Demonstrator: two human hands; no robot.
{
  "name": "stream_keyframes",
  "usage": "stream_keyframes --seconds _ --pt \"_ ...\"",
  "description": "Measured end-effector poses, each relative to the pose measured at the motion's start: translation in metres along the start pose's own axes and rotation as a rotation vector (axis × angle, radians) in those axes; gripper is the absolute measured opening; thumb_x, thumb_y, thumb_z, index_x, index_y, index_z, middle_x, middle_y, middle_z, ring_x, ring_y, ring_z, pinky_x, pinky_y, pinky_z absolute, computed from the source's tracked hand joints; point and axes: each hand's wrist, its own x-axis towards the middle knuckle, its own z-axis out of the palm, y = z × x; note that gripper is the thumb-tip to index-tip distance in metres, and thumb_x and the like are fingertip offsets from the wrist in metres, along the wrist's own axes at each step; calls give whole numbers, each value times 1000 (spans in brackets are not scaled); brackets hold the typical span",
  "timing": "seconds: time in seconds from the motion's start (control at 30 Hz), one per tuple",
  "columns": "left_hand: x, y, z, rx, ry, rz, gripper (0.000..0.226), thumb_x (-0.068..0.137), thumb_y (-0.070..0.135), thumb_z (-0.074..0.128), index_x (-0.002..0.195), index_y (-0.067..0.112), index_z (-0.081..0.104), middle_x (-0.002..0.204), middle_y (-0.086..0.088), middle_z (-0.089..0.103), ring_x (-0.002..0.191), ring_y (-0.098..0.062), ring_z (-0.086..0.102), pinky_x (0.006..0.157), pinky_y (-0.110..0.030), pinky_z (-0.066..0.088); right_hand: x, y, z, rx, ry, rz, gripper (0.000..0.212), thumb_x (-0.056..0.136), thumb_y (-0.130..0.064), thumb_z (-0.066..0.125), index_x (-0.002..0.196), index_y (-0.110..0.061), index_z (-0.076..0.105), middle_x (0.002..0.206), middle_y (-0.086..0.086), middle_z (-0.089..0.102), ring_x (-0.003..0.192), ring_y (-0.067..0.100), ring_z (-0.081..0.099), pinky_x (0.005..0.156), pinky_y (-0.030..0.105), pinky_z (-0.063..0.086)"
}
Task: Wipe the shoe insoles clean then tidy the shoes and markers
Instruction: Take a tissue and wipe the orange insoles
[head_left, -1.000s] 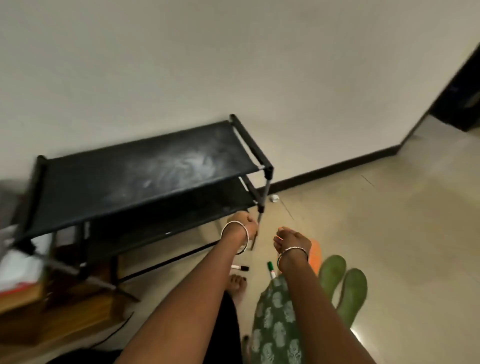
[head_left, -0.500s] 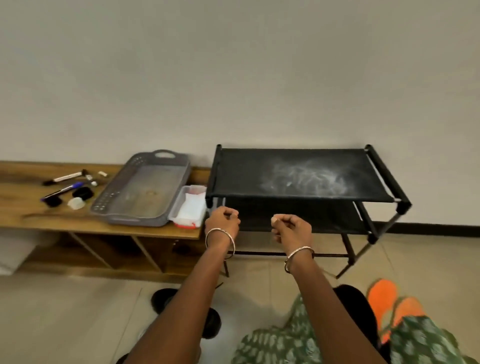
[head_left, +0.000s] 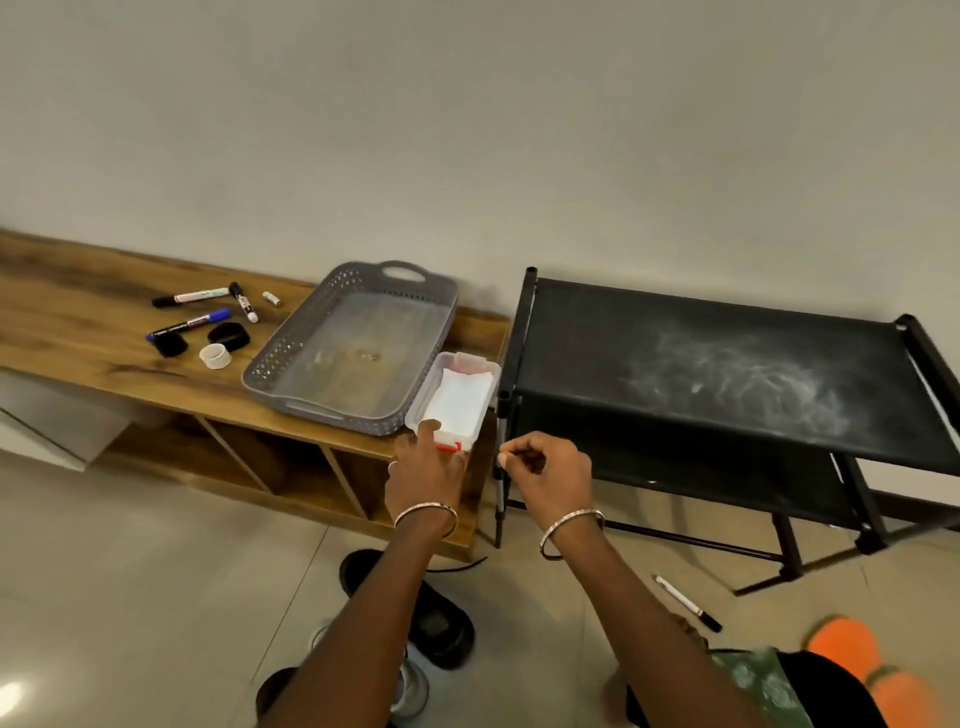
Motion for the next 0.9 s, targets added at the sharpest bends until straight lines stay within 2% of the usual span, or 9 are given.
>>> stream_keyframes --seconds 0.07,0.17,0.3,0.53,0.67,0.77,0.9 --pt "5 -3 5 -11 26 14 52 92 47 64 135 28 41 140 -10 47 120 -36 57 84 -42 57 11 -4 9 -35 -37 -15 10 88 -20 73 98 -20 75 89 -9 70 82 3 64 72 8 48" --pt "7 -8 11 -51 60 8 54 88 55 66 129 29 42 137 -9 51 116 -33 60 80 -41 60 27 -13 21 -74 -78 -39 16 89 -19 72 105 -18 75 99 -4 72 90 7 65 85 21 55" --pt "-2 -11 14 -173 92 -34 59 81 60 70 124 29 45 136 -6 51 110 -29 61 78 -37 59 40 -24 37 -126 -121 -110 19 91 -16 70 109 -15 74 106 -1 72 98 11 66 95 28 53" --pt "-5 -20 21 -336 184 -70 71 71 42 86 124 20 45 134 -6 50 113 -28 58 74 -25 48 66 -31 71 -407 -287 -246 21 94 -15 65 113 -11 73 112 7 71 103 21 66 98 33 51" --pt "1 -26 25 -444 207 -116 96 67 40 90 142 21 32 141 -5 49 127 -28 54 94 -43 57 79 -29 90 -525 -416 -225 23 89 -18 72 110 -9 75 112 12 70 101 26 66 96 36 54" --pt "4 -28 26 -473 246 -132 105 66 43 90 147 23 28 144 -4 50 129 -28 54 94 -49 57 84 -27 102 -567 -468 -250 21 86 -15 75 107 -9 76 110 15 70 97 29 67 92 39 57" --pt "7 -26 28 -477 252 -149 105 67 41 91 150 21 30 148 -3 47 131 -28 52 98 -49 54 88 -22 111 -564 -447 -236 20 87 -12 73 107 -9 76 111 15 70 97 30 67 91 40 57"
